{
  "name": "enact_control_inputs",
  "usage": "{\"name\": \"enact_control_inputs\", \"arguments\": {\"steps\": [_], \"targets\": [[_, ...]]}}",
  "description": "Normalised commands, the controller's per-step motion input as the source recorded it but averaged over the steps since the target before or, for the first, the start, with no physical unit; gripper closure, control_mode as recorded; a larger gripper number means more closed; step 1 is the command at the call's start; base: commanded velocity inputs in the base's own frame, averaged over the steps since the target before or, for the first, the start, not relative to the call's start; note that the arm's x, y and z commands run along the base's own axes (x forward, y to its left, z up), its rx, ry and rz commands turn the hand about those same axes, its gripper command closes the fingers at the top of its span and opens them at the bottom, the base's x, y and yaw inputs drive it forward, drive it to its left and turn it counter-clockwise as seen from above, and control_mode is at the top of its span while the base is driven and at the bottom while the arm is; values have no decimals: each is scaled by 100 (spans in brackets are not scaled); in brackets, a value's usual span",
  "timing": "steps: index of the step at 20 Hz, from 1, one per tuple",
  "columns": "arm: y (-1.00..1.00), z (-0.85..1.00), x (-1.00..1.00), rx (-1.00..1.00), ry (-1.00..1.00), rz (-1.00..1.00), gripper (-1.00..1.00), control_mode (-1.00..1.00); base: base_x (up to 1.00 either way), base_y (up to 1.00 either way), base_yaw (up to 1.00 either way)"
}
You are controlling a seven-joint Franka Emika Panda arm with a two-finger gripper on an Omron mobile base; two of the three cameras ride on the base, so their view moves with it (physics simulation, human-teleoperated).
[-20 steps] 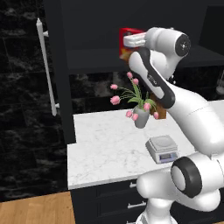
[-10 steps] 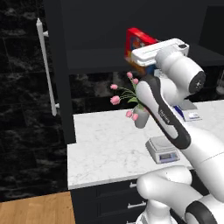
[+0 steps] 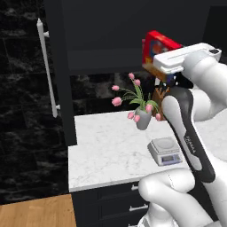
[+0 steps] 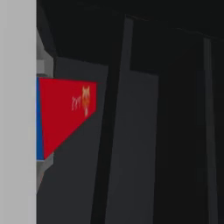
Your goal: Pick the boxed food and place it on the digital scale for weighing, and close the cabinet.
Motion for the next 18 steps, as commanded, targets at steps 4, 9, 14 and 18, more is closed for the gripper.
{"name": "enact_control_inputs", "arguments": {"steps": [4,9,14,18], "targets": [[-64,-28,-77,0,29,4,100,-100,0,0,0],[-63,-69,-51,0,14,21,100,-100,0,0,0],[-32,-81,-14,-1,5,34,100,-100,0,0,0],[-6,-81,11,-1,1,32,100,-100,0,0,0]]}}
